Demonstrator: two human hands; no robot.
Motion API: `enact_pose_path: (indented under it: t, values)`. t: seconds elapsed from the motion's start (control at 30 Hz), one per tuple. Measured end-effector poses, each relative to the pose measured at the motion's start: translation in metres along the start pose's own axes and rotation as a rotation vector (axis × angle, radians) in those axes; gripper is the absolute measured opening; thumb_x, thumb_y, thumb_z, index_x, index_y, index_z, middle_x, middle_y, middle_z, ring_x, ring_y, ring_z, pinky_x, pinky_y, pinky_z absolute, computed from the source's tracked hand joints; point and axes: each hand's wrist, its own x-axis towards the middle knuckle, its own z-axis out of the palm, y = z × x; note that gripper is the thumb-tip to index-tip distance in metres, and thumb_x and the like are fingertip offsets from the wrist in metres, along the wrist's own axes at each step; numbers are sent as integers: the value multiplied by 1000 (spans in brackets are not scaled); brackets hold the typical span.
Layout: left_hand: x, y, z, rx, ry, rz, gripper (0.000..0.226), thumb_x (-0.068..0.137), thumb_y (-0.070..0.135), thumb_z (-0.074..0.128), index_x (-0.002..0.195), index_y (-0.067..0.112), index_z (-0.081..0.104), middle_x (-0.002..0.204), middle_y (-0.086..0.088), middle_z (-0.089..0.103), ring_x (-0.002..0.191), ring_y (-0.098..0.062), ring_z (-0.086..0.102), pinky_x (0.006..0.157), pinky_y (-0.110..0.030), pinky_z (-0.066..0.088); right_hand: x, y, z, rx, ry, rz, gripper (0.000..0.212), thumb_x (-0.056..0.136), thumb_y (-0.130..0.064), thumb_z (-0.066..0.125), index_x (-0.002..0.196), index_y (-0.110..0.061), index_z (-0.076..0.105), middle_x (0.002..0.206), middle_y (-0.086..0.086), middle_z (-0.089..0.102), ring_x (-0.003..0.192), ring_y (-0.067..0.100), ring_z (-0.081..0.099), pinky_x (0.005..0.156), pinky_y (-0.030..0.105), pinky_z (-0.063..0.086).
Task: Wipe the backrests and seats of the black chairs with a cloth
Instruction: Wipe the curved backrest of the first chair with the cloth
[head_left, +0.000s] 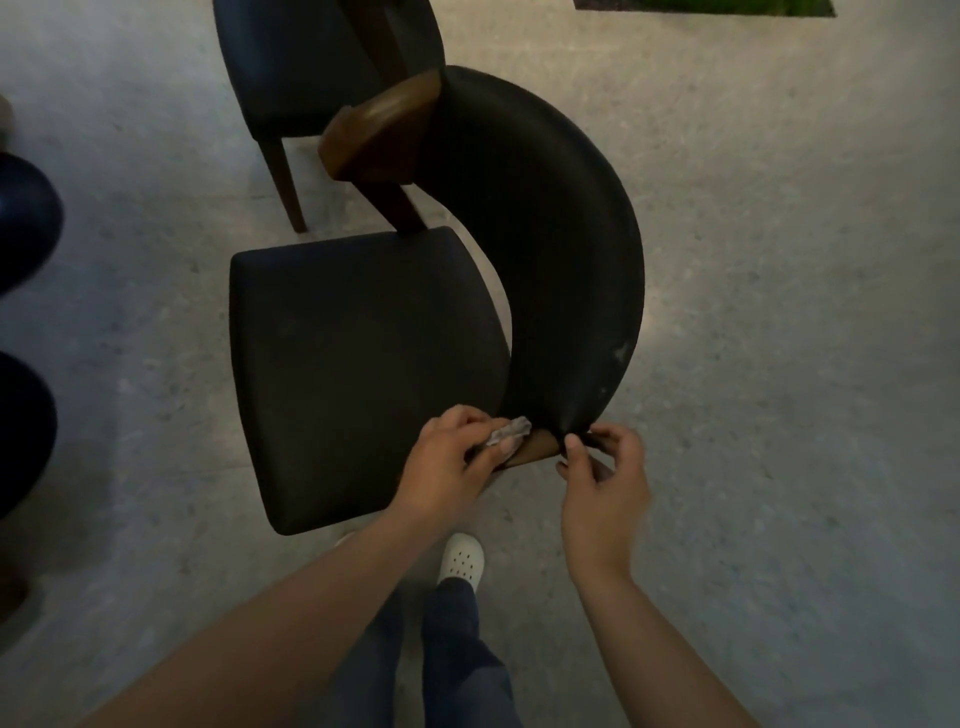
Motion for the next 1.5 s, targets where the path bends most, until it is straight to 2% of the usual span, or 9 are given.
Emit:
enact_pose_path:
  t: [0.33,0.53,0.67,0.77,0.87,0.97,1.1,1.23,1.5]
  values:
    - [6,-59,-17,-52,-65,-342,26,99,41,48,104,26,68,119,4,52,107,-14,52,97,-35,43,4,9,1,25,-13,-52,19,93,-17,63,107,-28,54,108,-14,58,96,8,65,81,29,58]
    - [5,-61,-20,-170,-21,-496,20,98,39,51,86,31,64,107,4,54,94,-13,54,95,-43,47,5,9,1,22,-21,-78,30,93,-18,63,99,-45,50,106,-19,57,95,7,66,80,29,59]
    - [-5,-35,-27,-113,129,-246,13,98,34,52,94,34,65,113,8,51,98,-4,51,84,-25,42,6,12,0,-1,-36,-71,22,92,-21,63,105,-36,52,108,-19,57,99,10,65,82,35,59]
    - [-2,-3,-19,-147,52,-52,19,96,35,54,111,34,66,114,17,49,106,-2,49,87,-21,42,6,14,0,-4,-40,-59,21,92,-23,62,108,-31,53,110,-16,57,98,10,65,81,35,59]
    - [7,9,4,-71,13,7,18,94,35,59,109,33,70,110,18,52,108,-6,48,92,-24,40,4,12,0,-14,-33,-58,20,92,-24,62,108,-32,52,110,-17,57,96,10,66,79,34,60]
    - [15,6,6,-97,-8,-84,11,94,34,60,89,32,70,105,12,55,99,-6,53,87,-24,42,5,13,0,-11,-30,-55,20,92,-25,62,107,-34,51,109,-17,57,97,11,66,79,35,60]
    - [25,6,-10,-33,-141,-211,28,95,37,57,69,26,59,90,2,56,82,-9,55,73,-26,39,5,14,0,-13,-45,-39,20,92,-27,61,108,-35,51,112,-14,57,98,13,65,79,36,60]
    - [34,-7,-26,11,-288,-374,28,97,40,54,90,17,69,87,-9,63,78,-17,58,74,-30,45,7,15,0,-4,-46,-23,21,92,-24,61,109,-33,51,113,-15,55,100,14,65,80,37,59]
    - [33,-45,-36,-65,-351,-610,29,97,44,51,100,20,67,98,-9,66,85,-20,60,77,-33,47,7,11,-1,19,-52,-42,25,93,-19,61,104,-38,50,111,-15,55,93,8,65,78,32,59]
